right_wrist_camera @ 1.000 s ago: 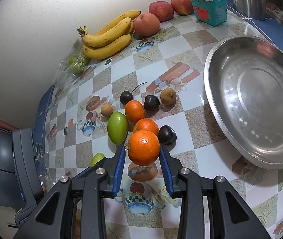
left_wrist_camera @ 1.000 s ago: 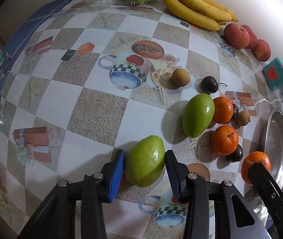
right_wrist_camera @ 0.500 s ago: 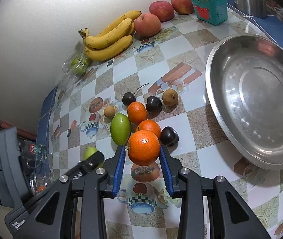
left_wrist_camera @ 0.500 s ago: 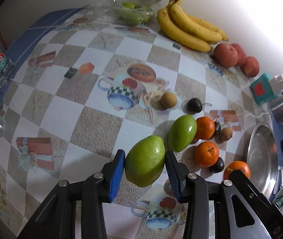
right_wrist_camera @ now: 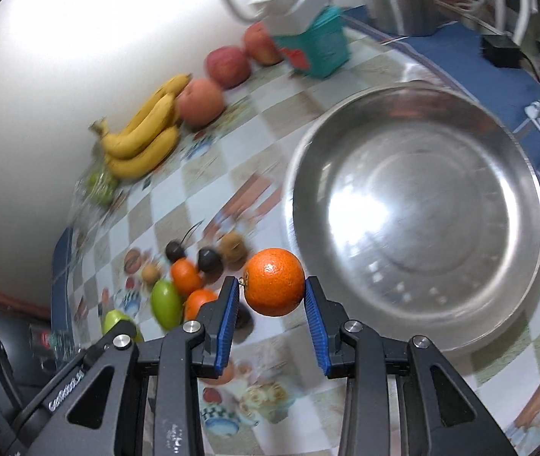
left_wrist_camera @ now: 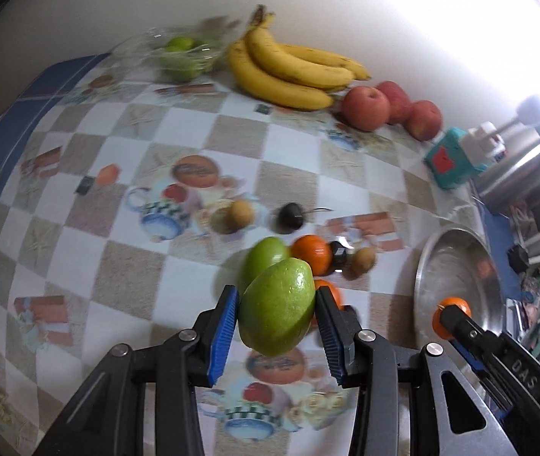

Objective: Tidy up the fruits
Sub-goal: 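Carry the green pear and tangerine over the steel plate with both tools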

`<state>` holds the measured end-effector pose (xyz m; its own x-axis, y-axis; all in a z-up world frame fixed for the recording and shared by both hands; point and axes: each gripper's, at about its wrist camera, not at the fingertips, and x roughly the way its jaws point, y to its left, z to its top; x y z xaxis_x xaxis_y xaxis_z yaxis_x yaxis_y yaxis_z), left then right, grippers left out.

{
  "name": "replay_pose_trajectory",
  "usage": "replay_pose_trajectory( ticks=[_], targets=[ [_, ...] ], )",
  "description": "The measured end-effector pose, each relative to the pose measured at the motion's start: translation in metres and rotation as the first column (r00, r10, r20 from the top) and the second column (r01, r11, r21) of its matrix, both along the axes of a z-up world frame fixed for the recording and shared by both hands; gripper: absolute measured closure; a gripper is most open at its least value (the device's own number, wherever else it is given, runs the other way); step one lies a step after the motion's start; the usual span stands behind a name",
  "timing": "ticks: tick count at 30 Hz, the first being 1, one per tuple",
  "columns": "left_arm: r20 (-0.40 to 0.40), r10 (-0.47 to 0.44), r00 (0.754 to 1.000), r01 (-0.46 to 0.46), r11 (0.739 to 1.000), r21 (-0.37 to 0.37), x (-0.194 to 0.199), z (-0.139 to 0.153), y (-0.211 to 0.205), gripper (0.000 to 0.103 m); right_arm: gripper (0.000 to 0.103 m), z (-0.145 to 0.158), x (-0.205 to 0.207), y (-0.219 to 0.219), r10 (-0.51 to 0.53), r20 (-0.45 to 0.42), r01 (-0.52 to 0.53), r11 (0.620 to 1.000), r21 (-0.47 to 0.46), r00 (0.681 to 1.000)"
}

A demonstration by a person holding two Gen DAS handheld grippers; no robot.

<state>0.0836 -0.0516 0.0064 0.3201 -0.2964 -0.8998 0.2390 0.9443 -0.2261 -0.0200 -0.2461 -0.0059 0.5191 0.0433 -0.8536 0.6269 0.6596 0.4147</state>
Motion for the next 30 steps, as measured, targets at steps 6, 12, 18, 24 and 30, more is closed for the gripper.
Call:
replay_pose_trajectory(
  ticks=[6,12,18,24,30],
  targets=[
    [0.05,-0.099,0.994,0.098,0.995,0.022,-0.005,0.012,-0.043,0.059,0.067,0.004,-0.009,-0.025,-0.073,0.017,0.073,0.997,0.012,0.997],
    [0.096,-0.2,0.975,0.196,0.979,0.047,-0.01,0.017,-0.09,0.059,0.066,0.005,-0.02,-0.055,-0.178,-0.011,0.178,0.983,-0.054,0.984],
    [0.133,-0.297,0.946,0.289,0.954,0.075,-0.021,0.016,-0.134,0.059,0.066,0.0,-0.033,-0.082,-0.262,-0.037,0.257,0.961,-0.1,0.964],
    [0.163,-0.37,0.915,0.359,0.929,0.095,-0.029,0.008,-0.169,0.059,0.066,-0.01,-0.038,-0.099,-0.297,-0.066,0.287,0.95,-0.126,0.953],
    [0.161,-0.416,0.895,0.402,0.908,0.116,-0.034,-0.01,-0.187,0.059,0.066,-0.02,-0.035,-0.115,-0.318,-0.091,0.305,0.943,-0.132,0.944]
  ],
)
